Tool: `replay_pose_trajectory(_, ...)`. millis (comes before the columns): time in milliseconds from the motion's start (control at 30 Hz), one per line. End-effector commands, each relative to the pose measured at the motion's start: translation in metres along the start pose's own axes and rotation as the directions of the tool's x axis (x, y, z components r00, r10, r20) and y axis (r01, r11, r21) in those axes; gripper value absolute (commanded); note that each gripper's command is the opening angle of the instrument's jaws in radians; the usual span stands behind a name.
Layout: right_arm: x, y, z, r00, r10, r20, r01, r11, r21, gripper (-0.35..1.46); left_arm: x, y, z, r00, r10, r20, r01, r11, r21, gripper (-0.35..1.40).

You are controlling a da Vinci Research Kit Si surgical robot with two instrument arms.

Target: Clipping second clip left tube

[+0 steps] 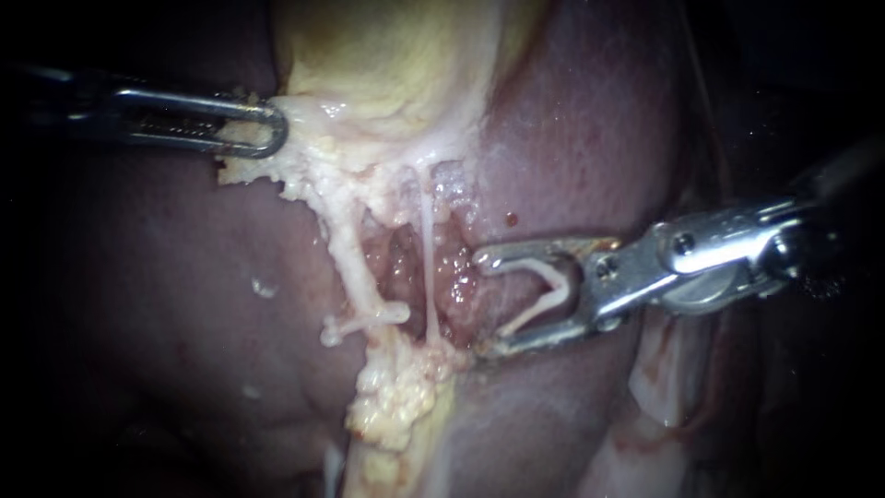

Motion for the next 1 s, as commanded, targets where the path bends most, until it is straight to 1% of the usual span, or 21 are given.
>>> replay_pose_trajectory(33, -0.0002, 0.0002, 0.0006, 1.0, 0.015, -0.011, -0.015, 1.0, 0.002, 0.48, 0.0, 0.0, 0.0, 1.0, 0.0, 0.0, 0.0, 1.0, 0.0, -0.35)
replay_pose_trajectory(133, -0.001, 0.0011, 0.0027, 0.996, 0.065, -0.053, -0.064, 0.998, 0.019, 0.48, 0.0, 0.0, 0.0, 1.0, 0.0, 0.0, 0.0, 1.0, 0.0, -0.35)
replay_pose_trajectory(267, -0.0023, 0.0021, 0.0046, 0.991, 0.103, -0.082, -0.1, 0.994, 0.04, 0.49, 0.0, 0.0, 0.0, 1.0, 0.0, 0.0, 0.0, 1.0, 0.0, -0.35)
replay_pose_trajectory(467, -0.0044, 0.0035, 0.0064, 0.986, 0.136, -0.095, -0.132, 0.99, 0.044, 0.5, 0.0, 0.0001, 0.0, 1.0, 0.0, 0.0, 0.0, 1.0, 0.001, -0.35)
replay_pose_trajectory(600, -0.0057, 0.0042, 0.007, 0.984, 0.151, -0.093, -0.147, 0.988, 0.052, 0.5, 0.0, 0.0001, 0.0001, 1.0, 0.0, -0.001, 0.0, 1.0, 0.001, -0.35)
replay_pose_trajectory(700, -0.0061, 0.0046, 0.007, 0.982, 0.165, -0.097, -0.159, 0.985, 0.06, 0.5, 0.0, 0.0001, 0.0001, 1.0, 0.0, -0.001, 0.0, 1.0, 0.001, -0.35)
replay_pose_trajectory(833, -0.0062, 0.0048, 0.007, 0.979, 0.172, -0.11, -0.165, 0.984, 0.072, 0.5, -0.0001, 0.0001, 0.0001, 1.0, 0.0, -0.001, 0.0, 1.0, 0.001, -0.35)
replay_pose_trajectory(1000, -0.0061, 0.0049, 0.0073, 0.974, 0.174, -0.144, -0.158, 0.981, 0.117, 0.5, -0.0001, 0.0001, 0.0001, 1.0, 0.0, -0.001, 0.0, 1.0, 0.001, -0.35)
